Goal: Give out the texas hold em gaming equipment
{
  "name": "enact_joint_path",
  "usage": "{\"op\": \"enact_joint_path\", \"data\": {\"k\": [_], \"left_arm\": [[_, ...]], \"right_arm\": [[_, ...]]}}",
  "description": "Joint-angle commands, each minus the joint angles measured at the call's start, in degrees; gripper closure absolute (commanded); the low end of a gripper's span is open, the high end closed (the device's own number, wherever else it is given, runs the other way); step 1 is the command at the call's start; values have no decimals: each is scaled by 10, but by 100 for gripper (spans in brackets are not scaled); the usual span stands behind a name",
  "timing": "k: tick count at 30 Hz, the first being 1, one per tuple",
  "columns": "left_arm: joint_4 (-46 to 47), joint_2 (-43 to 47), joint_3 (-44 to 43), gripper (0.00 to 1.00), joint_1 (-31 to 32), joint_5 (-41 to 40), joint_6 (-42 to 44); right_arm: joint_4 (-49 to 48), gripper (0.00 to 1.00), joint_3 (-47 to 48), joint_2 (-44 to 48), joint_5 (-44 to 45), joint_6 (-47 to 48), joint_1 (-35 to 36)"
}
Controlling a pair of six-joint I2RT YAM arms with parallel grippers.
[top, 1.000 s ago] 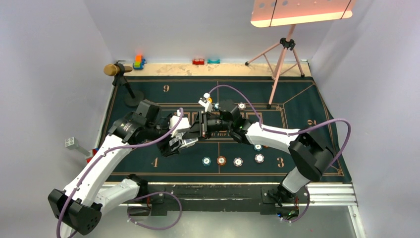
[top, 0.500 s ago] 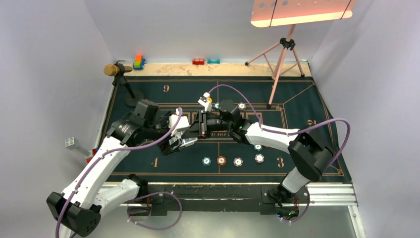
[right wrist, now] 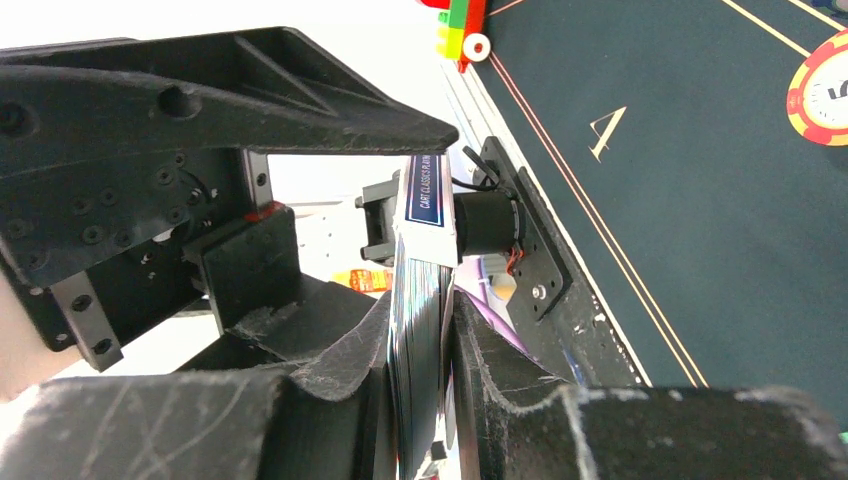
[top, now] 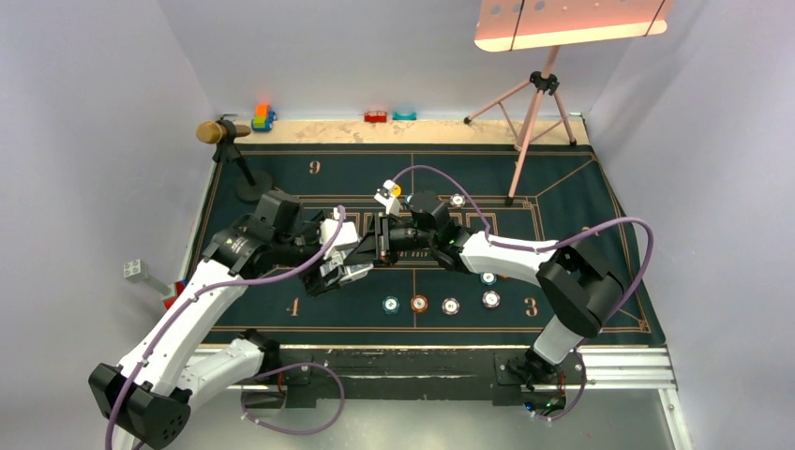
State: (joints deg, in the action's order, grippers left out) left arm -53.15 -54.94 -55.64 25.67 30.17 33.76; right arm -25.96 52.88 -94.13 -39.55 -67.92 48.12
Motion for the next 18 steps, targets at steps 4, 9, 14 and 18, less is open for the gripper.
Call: {"op": "enact_joint_path", "data": {"k": [4,9,14,18], "left_arm": [[9,7,15,0,1,-5,18],[15,1,6,3,2,2,23],[24,-9,13,5,3,24,20],[27,-9,26,2,5,25,24]], "right_arm": [[-9,89,13,16,3,-1,3],[-10,90,13,15,3,-2,3],[-18,90,14,11,0,-8,3],[-21,90,20,6,-5,-10,4]]}}
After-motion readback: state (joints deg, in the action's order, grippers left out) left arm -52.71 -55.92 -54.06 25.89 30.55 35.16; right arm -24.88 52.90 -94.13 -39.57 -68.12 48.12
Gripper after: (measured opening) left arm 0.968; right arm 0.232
